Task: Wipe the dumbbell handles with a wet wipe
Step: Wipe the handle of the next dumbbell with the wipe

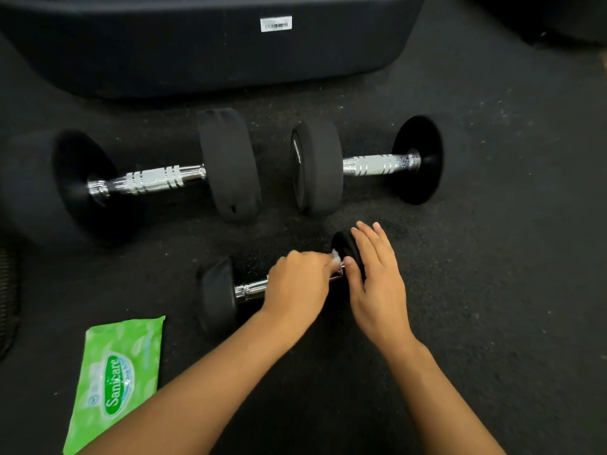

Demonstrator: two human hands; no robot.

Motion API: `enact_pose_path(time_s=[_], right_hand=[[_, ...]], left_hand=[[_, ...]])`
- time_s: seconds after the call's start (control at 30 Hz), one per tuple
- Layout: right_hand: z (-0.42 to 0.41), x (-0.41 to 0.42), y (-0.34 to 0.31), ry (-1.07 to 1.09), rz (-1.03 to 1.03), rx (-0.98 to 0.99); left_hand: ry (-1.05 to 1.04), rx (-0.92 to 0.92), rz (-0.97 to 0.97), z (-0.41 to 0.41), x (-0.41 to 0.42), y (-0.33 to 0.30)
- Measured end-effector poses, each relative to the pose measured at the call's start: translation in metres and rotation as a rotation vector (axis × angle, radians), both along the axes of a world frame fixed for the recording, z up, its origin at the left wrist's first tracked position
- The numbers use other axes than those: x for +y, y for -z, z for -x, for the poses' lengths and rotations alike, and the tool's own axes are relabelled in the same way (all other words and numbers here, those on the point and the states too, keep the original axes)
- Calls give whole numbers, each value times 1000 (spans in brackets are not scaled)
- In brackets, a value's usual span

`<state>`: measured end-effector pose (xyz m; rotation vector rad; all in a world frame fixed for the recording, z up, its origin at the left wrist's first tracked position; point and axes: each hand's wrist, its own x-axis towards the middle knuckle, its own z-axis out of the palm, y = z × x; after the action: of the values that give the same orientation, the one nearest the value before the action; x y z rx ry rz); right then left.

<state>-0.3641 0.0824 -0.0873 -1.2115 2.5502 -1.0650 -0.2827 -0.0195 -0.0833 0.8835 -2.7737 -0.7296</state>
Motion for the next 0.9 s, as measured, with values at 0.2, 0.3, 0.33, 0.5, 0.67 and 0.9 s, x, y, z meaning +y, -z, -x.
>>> enact_pose_path(time_s=[0.2,0.3,0.33,0.5,0.67,0.9], right_hand=[[0,1,2,-9,21,-4],[0,2,2,-10,21,-4],[-1,3,3,-5,22,-4],[-3,4,3,6,24,-2],[1,1,0,-10,-10,-7],[-2,8,3,-16,1,13]], left_hand=[[222,386,220,-24,8,33],[232,425,292,-41,6,46],[228,429,306,-40,7,46],[282,414,331,-15,13,39],[131,211,42,-8,0,14],[154,238,156,-24,15,23]])
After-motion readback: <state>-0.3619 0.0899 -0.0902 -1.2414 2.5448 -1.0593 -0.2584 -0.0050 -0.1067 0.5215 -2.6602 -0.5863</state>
